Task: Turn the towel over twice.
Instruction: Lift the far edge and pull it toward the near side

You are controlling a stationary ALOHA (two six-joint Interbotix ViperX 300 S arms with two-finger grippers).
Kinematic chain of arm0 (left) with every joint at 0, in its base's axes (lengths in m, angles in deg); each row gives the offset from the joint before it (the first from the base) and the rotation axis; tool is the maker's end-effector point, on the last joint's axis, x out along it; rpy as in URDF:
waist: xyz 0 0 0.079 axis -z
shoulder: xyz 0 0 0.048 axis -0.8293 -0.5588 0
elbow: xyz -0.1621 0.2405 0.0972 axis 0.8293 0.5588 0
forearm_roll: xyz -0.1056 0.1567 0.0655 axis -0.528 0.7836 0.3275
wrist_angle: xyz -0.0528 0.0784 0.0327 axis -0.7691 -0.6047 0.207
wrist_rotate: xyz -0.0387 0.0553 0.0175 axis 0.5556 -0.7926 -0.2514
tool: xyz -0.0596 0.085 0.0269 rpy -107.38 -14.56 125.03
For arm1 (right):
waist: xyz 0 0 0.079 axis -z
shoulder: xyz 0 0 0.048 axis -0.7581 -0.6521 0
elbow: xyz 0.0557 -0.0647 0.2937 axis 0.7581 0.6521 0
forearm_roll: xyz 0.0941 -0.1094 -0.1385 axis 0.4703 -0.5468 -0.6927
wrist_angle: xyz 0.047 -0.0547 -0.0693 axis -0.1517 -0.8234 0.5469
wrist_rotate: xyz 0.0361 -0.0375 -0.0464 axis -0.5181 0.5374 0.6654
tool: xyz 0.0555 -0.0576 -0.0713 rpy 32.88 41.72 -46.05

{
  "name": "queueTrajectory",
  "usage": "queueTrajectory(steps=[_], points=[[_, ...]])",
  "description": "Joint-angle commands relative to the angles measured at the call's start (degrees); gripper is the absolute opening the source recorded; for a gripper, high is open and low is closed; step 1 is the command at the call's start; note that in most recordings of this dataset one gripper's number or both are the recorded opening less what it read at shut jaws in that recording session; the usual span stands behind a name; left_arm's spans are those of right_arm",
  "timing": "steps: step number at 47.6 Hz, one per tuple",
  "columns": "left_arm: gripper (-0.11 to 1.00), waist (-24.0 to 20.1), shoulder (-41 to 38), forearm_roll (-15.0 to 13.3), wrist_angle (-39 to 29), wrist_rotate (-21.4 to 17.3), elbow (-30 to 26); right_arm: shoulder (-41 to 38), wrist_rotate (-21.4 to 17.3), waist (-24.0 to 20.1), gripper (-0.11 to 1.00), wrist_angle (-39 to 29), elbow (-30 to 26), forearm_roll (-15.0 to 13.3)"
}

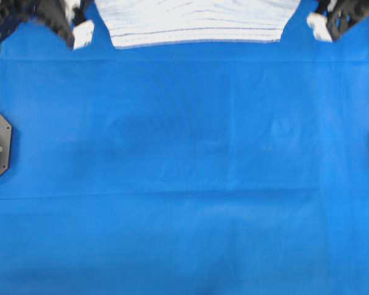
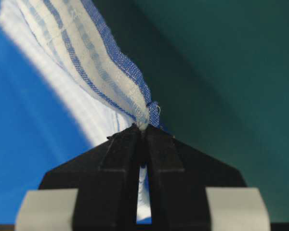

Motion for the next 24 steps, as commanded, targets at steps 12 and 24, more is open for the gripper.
queueTrajectory(steps=[12,24], points=[[0.03,10.55,8.09,0.0,-5.27,0.97,6.42,2.81,-0.18,-10.72,0.04,-3.87,3.25,3.87],[0.03,19.6,6.42,0.0,-5.71,4.04,12.3,2.11,-1.05,-18.98,0.04,-3.16,8.88,7.73]])
